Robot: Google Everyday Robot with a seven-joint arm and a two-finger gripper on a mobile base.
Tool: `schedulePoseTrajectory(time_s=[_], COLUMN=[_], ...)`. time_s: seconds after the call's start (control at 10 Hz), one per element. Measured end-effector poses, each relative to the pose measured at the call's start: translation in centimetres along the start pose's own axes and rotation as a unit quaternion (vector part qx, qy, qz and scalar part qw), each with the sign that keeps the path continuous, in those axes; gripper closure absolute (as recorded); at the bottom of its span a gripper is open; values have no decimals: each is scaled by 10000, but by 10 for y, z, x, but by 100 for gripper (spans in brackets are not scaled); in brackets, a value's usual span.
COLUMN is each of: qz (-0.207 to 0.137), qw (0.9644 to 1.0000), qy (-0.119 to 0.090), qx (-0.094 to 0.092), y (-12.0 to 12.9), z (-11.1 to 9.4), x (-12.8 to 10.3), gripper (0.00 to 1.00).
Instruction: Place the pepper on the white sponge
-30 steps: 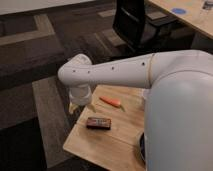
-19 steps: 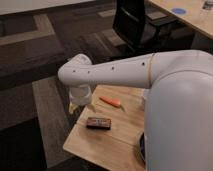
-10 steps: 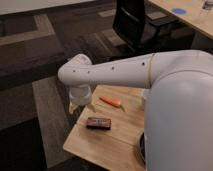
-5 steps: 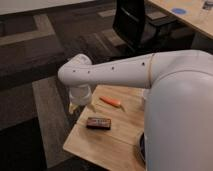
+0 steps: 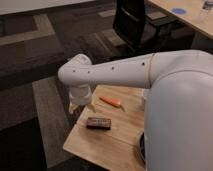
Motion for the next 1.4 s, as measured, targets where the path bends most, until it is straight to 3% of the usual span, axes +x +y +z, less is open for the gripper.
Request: schedulePoseTrajectory(time_s=[0.4, 0.9, 1.1, 1.4], qz=[8, -13, -225, -1014], qw=[10000, 9997, 9993, 9945], qy=[-13, -253, -280, -238], qx=[1, -43, -102, 109], y=[-1, -24, -35, -69], z=[-1, -17, -22, -29], x=[-1, -21, -28, -31], gripper=[35, 35, 35, 35])
